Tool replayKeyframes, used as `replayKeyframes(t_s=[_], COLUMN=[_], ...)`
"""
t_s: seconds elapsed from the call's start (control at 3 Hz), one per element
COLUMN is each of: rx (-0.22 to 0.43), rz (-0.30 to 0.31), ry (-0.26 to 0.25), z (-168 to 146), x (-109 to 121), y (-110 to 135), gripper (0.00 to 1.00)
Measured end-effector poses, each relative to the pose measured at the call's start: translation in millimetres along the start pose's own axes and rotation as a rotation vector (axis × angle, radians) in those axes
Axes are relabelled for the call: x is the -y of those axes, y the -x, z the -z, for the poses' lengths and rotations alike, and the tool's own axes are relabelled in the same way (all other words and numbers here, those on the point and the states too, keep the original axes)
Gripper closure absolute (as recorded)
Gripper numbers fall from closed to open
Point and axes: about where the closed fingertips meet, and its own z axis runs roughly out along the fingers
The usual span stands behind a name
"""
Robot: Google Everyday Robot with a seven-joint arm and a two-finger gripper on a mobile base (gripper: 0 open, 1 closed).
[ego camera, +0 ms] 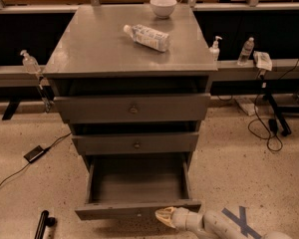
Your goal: Close bottom drawer
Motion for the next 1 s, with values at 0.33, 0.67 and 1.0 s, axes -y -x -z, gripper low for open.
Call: replayKeyframes(t_s=[0.33,0.67,1.0], rx=[0.023,0.023,0.057], rz=[0.011,0.011,0.053], ry=[-0.007,-0.007,-0.006], z=[-3,-2,-11], x=[9,9,25], y=[8,8,35], gripper=[1.0,1.0,1.0])
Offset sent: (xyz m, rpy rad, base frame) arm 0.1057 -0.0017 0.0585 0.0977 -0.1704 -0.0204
